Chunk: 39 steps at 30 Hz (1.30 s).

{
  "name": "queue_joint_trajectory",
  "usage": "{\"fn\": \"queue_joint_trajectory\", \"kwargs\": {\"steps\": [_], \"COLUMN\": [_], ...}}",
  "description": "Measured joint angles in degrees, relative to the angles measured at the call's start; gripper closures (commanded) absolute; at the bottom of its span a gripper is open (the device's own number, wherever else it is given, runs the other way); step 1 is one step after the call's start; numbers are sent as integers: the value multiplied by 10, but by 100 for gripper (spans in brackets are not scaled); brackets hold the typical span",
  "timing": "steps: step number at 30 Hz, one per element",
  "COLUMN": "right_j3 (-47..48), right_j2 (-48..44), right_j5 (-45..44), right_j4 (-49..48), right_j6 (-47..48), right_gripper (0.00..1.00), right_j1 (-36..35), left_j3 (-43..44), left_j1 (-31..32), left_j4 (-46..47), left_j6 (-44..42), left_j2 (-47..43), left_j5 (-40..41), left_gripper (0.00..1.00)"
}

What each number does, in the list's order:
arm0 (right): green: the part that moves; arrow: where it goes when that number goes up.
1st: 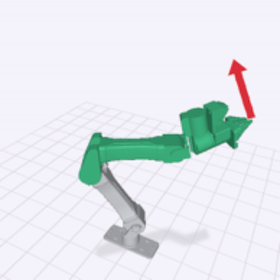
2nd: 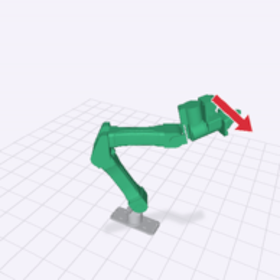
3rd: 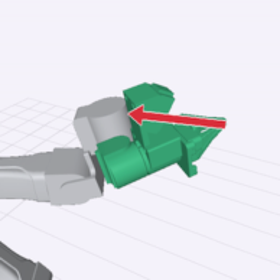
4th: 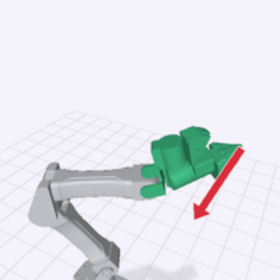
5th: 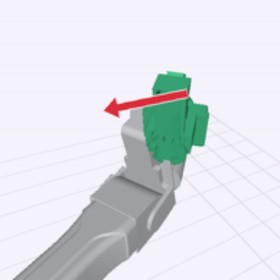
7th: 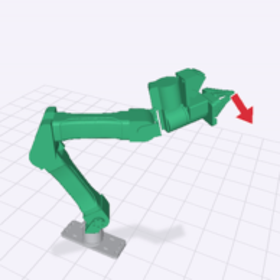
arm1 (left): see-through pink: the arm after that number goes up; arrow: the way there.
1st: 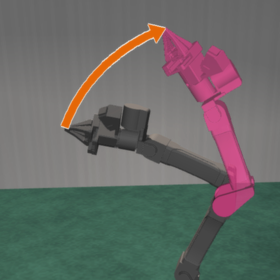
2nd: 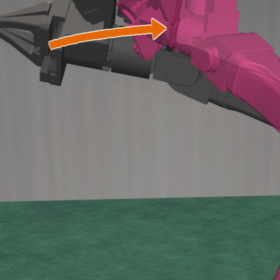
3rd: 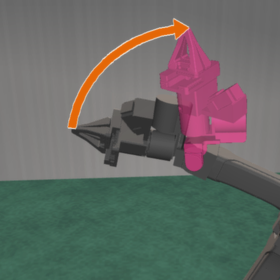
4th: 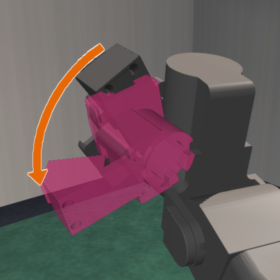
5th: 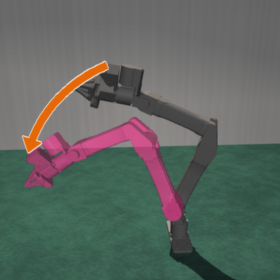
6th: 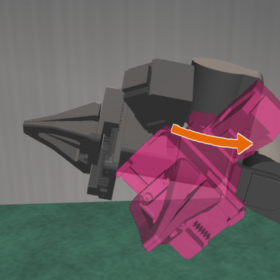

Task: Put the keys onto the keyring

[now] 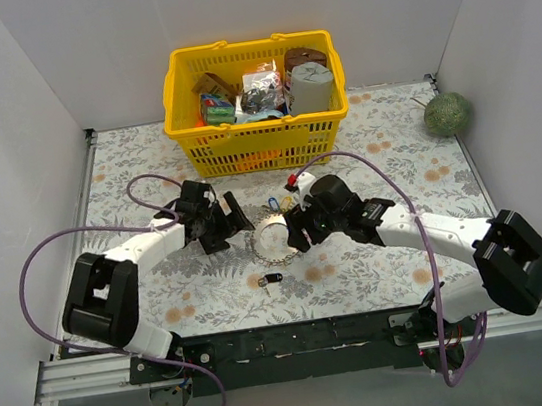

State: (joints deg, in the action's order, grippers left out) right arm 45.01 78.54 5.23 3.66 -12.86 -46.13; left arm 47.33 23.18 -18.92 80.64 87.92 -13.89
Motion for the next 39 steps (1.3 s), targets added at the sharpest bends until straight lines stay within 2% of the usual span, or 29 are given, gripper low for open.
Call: {"fn": "queue_joint_trajectory", "kwargs": {"steps": [15, 19, 23, 26, 32, 39], "right_j3": [20, 35, 60, 74, 75, 68], "right_j2": [-16, -7, 25, 48, 64, 67], "right_j5": [-15, -20, -26, -34, -44, -59], "right_j4": [26, 27, 37, 44, 60, 63], "right_j6": [36, 54, 71, 82, 101, 116], "right_gripper": [17, 28, 48, 55, 56, 52], "right_j1": [-8, -8, -9, -10, -30, -54], "left_j3": [-19, -19, -19, -19, -19, -19], "left_j1": [-18, -18, -18, -18, -18, -18], "left_j4": [26, 44, 57, 61, 61, 61], "left_j6": [-38, -48, -54, -55, -54, -52], "left_j2": [-83, -96, -99, -99, -99, -98], "left_j5": [-23, -51, -77, -90, -96, -98], "left_gripper": [2, 2, 2, 2, 2, 2]}}
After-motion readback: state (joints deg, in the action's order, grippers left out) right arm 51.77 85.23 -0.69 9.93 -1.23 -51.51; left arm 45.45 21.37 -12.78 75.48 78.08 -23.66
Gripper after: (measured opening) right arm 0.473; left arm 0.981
